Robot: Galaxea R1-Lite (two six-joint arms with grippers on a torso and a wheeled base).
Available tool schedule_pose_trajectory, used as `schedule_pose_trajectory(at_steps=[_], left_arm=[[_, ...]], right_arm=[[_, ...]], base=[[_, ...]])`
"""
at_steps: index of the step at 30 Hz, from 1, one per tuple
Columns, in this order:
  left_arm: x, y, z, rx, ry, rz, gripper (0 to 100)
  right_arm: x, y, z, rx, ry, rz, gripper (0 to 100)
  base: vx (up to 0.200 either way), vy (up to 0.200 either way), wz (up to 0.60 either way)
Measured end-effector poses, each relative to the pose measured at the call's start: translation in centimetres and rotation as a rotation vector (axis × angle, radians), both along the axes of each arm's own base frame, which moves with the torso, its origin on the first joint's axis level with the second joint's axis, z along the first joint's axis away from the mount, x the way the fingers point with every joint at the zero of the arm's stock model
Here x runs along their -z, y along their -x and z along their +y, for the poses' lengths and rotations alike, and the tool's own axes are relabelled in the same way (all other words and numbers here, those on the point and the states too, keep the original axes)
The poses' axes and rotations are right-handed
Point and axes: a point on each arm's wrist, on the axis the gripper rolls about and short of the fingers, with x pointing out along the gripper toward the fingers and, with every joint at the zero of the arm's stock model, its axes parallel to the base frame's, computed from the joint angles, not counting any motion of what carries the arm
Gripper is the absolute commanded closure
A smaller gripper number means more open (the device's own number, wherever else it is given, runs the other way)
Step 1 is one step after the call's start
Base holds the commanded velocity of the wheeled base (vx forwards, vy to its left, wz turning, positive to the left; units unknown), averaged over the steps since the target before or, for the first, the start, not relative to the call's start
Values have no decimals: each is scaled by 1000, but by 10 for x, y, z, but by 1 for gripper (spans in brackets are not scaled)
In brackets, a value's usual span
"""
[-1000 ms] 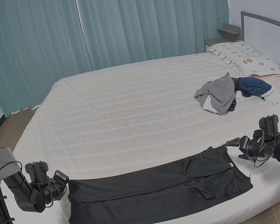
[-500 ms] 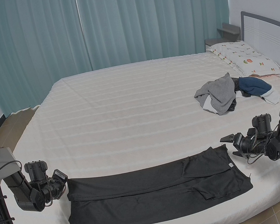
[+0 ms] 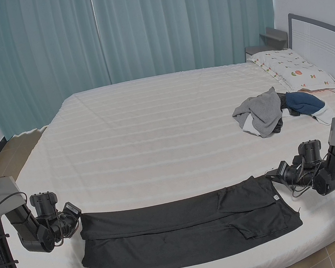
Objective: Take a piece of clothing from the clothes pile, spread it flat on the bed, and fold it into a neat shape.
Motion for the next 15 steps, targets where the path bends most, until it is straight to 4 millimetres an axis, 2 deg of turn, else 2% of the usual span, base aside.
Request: schedule_pose_trajectory(at_steps=[15], left_arm=[[3,1,-1,1,-7,10,100]], right_arm=[[-1,-5,-9,40,-21,-29,100]], base=[[0,0,0]])
